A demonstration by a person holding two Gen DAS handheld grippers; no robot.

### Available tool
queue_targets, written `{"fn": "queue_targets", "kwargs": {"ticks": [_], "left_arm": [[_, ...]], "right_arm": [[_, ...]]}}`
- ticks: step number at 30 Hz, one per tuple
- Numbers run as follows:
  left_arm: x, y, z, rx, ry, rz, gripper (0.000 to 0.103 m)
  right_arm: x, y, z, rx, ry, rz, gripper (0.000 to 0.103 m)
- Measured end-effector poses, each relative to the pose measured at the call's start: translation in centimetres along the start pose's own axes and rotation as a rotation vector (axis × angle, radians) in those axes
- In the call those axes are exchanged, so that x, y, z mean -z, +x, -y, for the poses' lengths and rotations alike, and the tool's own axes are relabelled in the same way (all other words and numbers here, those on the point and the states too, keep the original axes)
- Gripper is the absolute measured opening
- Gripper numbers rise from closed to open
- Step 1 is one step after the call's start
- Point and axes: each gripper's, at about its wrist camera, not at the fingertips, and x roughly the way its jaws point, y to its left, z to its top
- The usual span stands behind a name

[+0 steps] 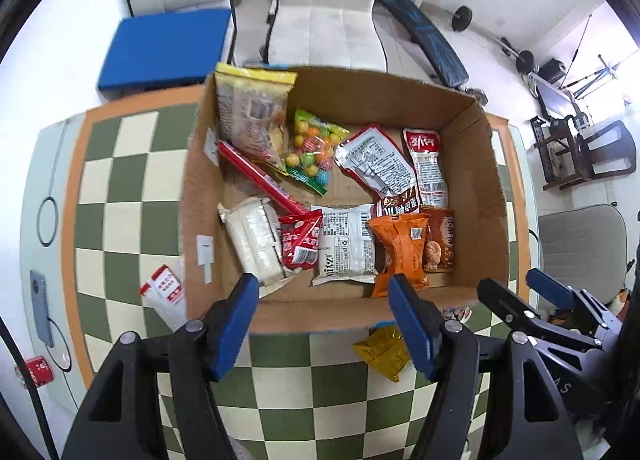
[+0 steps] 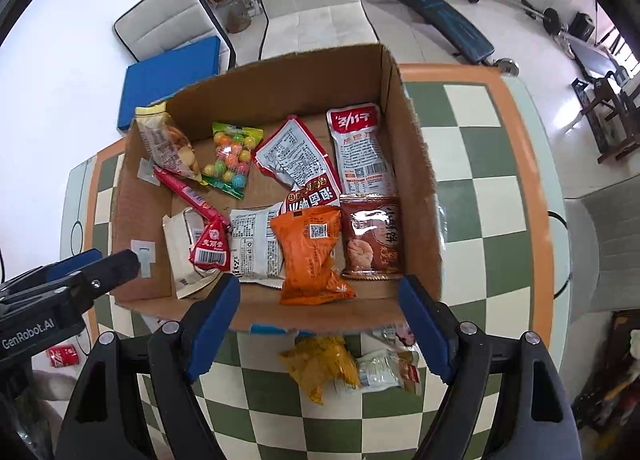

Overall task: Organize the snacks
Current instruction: 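Open both tools to drop the red and orange packets into the box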

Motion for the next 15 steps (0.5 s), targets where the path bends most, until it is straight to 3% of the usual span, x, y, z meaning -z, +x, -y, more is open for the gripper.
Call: {"fn": "queue_targets", "kwargs": {"ticks": [15], "left_arm": [[5.8,-8.0,0.0,-0.074,0.024,0.233,0.065]], "right_arm": [[6.1,-10.1,-1.0,0.003,-0.040,0.208,0.085]]}}
